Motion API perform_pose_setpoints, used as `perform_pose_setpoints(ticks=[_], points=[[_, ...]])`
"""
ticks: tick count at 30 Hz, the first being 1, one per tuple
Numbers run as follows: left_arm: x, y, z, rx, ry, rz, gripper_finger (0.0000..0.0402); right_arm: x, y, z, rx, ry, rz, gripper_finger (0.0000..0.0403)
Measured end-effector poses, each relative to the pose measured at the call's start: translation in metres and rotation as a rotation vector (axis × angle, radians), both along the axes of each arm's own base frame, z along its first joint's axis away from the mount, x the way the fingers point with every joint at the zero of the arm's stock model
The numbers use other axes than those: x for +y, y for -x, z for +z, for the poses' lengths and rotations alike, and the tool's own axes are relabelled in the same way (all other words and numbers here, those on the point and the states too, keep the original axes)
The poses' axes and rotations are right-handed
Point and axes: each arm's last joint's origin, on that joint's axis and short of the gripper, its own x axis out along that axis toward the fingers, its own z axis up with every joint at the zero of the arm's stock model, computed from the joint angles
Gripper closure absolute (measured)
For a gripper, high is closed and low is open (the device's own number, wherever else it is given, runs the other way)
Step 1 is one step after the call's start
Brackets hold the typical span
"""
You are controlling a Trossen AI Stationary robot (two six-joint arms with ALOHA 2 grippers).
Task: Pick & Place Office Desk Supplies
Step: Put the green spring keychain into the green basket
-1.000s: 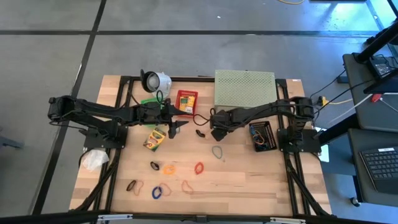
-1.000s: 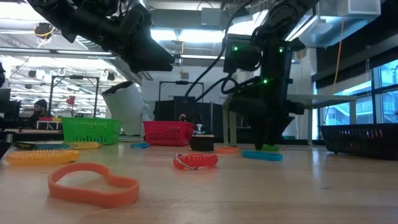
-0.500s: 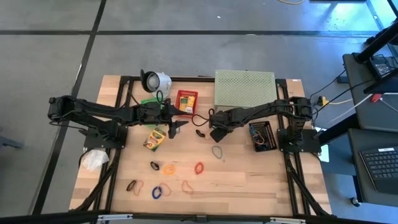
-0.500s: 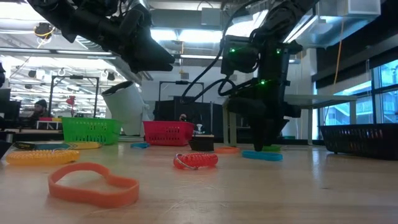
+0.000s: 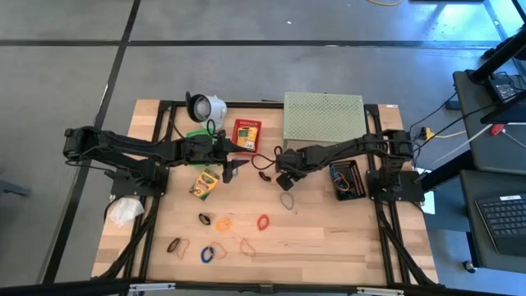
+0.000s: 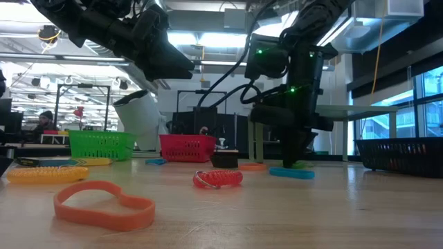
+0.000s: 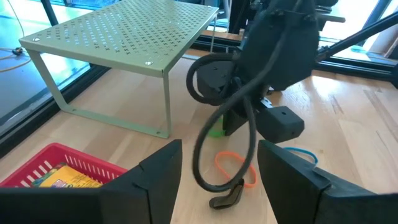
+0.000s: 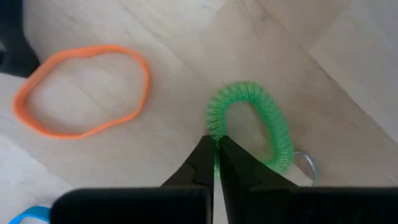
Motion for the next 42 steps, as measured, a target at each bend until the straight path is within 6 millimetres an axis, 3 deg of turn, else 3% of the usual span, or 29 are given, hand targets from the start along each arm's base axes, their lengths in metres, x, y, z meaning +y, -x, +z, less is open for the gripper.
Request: perform_pose_setpoints(ticks=[5,11,16,27,34,42], points=[[0.0,0.0,0.0,0.0,0.0,0.0,0.0199,0.011,0.001,0.007,-0.038,-0.044,0.023,0.0398],[-0.001,0.0,0.0,0.0,-0.019,-0.049,0.0199,0.025,0.004,0.035,-0.147,-0.041,0.035,0.0398],[-0.012,-0.003,0.005,-0.043,-0.083,-0.162,0.0199,0.036,0.007,0.067,-0.3,-0.056,0.062,0.0398],[-0.05,-0.005,0.012,-0.077,-0.41,-0.289,0.0199,0.062,0.012,0.141,-0.756,-0.149,0.247,0.0401],[-0.073,-0.004,0.01,-0.11,-0.392,-0.485,0.0199,0.074,0.006,0.158,-0.939,-0.213,0.361,0.0401],[-0.08,-0.004,0.018,-0.193,-0.34,-0.44,0.0186,0.084,0.002,0.164,-1.029,-0.241,0.41,0.0401]])
